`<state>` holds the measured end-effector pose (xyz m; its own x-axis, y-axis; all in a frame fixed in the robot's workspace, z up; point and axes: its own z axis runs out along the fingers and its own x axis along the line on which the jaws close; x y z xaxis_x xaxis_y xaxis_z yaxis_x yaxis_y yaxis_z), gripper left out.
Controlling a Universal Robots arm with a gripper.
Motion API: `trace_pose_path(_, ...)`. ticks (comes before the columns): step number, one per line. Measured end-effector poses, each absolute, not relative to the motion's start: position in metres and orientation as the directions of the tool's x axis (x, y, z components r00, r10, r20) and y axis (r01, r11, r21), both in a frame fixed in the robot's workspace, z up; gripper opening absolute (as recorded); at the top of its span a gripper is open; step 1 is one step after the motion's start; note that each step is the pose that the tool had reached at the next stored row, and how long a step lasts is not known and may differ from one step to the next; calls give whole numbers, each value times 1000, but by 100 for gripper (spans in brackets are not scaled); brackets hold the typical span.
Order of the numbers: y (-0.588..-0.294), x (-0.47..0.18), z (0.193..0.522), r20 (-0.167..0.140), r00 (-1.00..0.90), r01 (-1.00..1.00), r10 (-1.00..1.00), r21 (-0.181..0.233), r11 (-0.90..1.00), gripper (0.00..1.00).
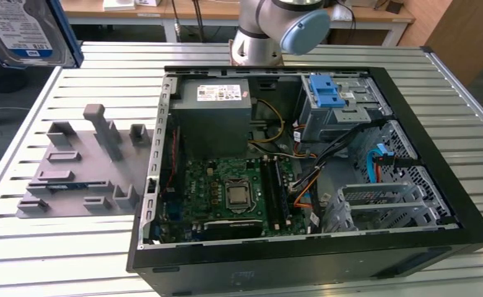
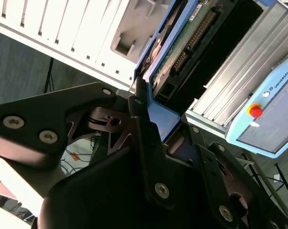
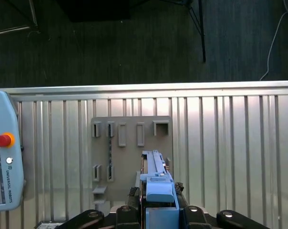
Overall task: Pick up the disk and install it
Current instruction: 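Pick up the disk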
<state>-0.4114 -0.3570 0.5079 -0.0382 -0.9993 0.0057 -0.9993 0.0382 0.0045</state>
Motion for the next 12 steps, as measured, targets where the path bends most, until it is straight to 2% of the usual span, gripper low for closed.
trace_pose_path(12,-375,-394,508,6,-38,-999,-999,5,38,36)
